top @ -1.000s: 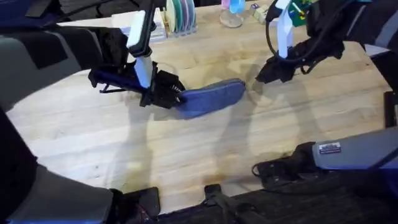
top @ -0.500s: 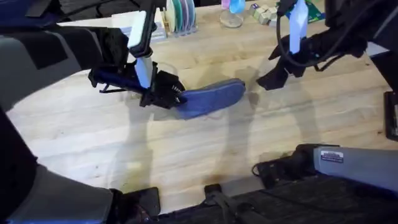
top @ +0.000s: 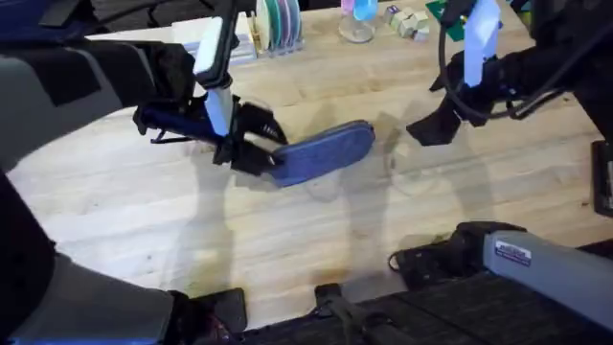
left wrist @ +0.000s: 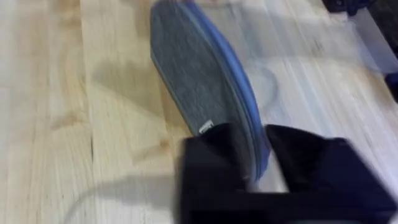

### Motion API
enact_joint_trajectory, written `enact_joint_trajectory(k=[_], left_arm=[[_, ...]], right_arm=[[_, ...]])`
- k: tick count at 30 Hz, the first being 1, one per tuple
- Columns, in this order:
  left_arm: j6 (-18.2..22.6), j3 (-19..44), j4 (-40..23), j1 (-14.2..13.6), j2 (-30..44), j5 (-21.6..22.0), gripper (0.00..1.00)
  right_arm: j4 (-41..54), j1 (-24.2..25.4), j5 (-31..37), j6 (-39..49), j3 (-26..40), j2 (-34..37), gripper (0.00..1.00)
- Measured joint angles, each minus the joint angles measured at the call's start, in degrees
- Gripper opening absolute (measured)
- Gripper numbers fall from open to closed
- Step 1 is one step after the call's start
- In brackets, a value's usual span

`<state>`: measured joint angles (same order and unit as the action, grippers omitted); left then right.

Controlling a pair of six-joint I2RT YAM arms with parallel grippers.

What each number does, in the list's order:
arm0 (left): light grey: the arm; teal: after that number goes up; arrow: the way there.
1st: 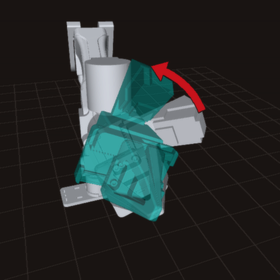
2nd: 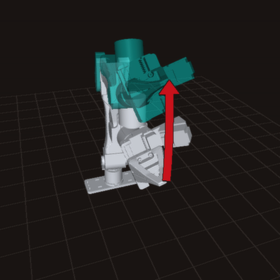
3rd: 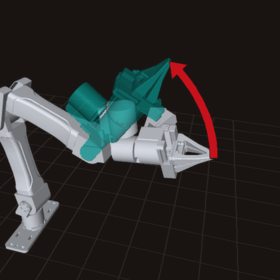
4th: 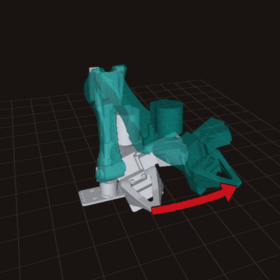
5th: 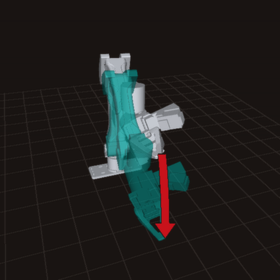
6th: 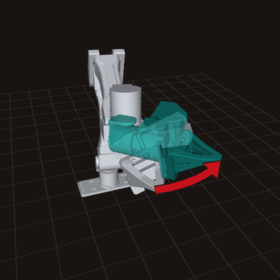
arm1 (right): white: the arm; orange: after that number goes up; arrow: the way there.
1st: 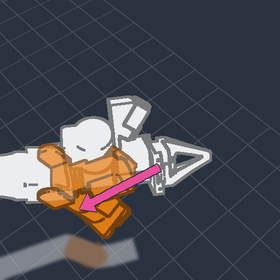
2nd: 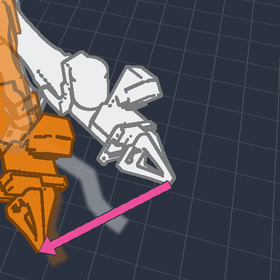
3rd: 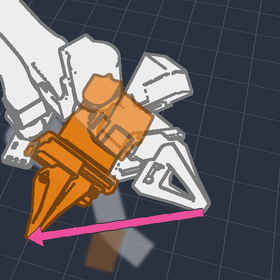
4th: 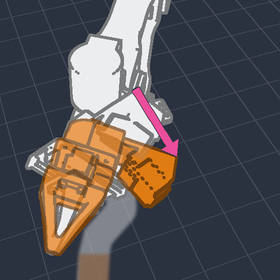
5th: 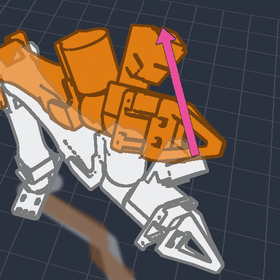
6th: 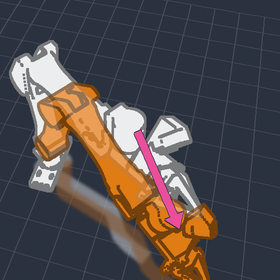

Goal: Unzip the bag, pick up the pens from the table one at a time and place them inside, then zip the bag closed.

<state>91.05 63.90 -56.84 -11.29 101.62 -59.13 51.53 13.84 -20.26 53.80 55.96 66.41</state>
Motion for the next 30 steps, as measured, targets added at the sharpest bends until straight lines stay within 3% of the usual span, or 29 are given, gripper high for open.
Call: enact_joint_trajectory(k=[3, 4, 5, 18, 24, 30], left_arm=[[-0.12, 0.0, -0.01, -0.02, 0.0, -1.08, 0.831], [-0.32, 0.0, -0.1, -0.02, 0.0, -1.37, 0.951], [-0.24, 0.0, -0.16, -0.02, 0.0, -1.47, 0.981], [-0.2, 0.33, -1.86, 0.35, 0.0, -2.19, 0.995], [-0.52, 5.09, -7.26, 3.22, -2.45, -2.19, 0.995], [-6.3, 11.77, -9.4, 5.34, -10.18, 1.99, 0.995]], right_arm=[[0.65, -1.33, 0.1, 0.0, 0.0, -2.91, 0.997], [0.78, -1.79, 0.1, -0.01, 0.0, -3.88, 0.998], [0.85, -2.32, 0.1, 0.0, 0.0, -4.95, 0.997], [1.44, -7.58, 0.1, 0.0, 0.0, -13.79, 0.998], [3.29, -7.84, 0.1, 0.0, 0.0, -14.67, 0.997], [4.25, -7.84, 0.1, 0.0, 0.0, -14.71, 0.998]])
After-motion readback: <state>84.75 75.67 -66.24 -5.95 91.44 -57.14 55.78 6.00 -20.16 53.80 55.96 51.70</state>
